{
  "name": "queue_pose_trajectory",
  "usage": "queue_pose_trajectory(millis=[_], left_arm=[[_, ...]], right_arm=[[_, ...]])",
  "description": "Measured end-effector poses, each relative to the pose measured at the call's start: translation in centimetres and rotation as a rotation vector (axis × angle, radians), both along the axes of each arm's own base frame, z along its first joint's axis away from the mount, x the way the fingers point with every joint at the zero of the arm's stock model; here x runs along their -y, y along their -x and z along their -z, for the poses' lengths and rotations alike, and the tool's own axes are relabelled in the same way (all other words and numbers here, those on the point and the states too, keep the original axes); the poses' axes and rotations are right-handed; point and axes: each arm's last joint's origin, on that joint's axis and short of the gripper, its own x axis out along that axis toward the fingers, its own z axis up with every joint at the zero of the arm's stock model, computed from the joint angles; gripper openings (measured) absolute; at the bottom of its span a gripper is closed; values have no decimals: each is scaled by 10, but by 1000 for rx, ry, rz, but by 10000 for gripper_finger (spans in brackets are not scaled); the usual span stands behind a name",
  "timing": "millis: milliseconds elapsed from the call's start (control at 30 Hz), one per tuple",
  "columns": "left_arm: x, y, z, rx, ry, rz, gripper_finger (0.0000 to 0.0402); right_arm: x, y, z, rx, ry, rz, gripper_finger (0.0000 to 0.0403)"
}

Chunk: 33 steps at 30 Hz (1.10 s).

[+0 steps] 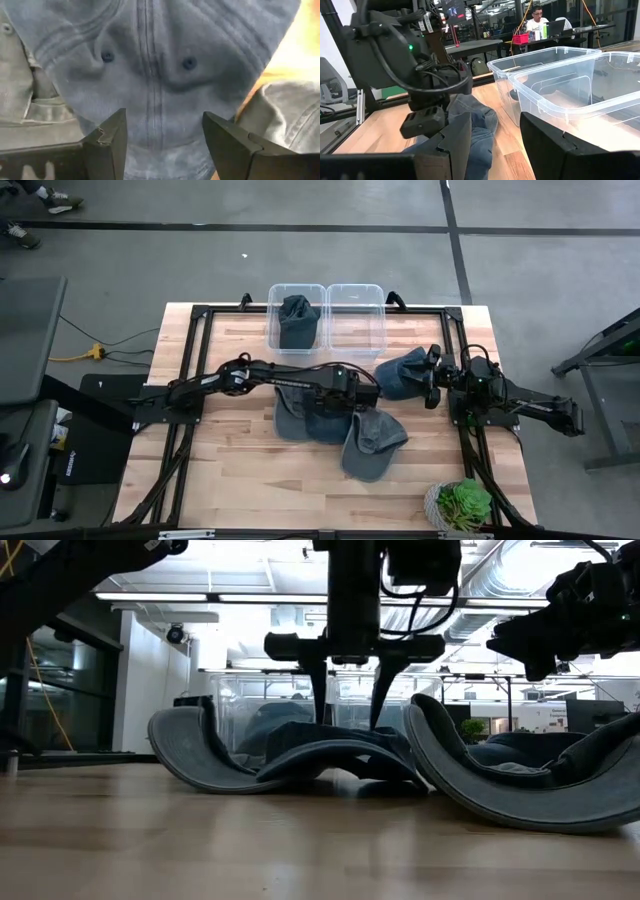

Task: Pick & Place hat
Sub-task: Put the left blue cap into the left transparent bin

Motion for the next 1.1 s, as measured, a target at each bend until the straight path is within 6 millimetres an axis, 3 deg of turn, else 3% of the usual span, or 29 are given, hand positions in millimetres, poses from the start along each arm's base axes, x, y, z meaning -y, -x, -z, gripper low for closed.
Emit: queue_pose_trajectory(millis=[233, 967, 1100], left_arm=[[-1, 0, 0, 0, -13, -3, 202], [-13, -2, 64, 12, 47, -27, 202], [-13, -1, 67, 4, 46, -26, 198]], right_arm=[[0, 0, 0, 0, 0, 0, 165], [0, 0, 0, 0, 0, -1, 165], [0, 0, 0, -1, 0, 0, 165]])
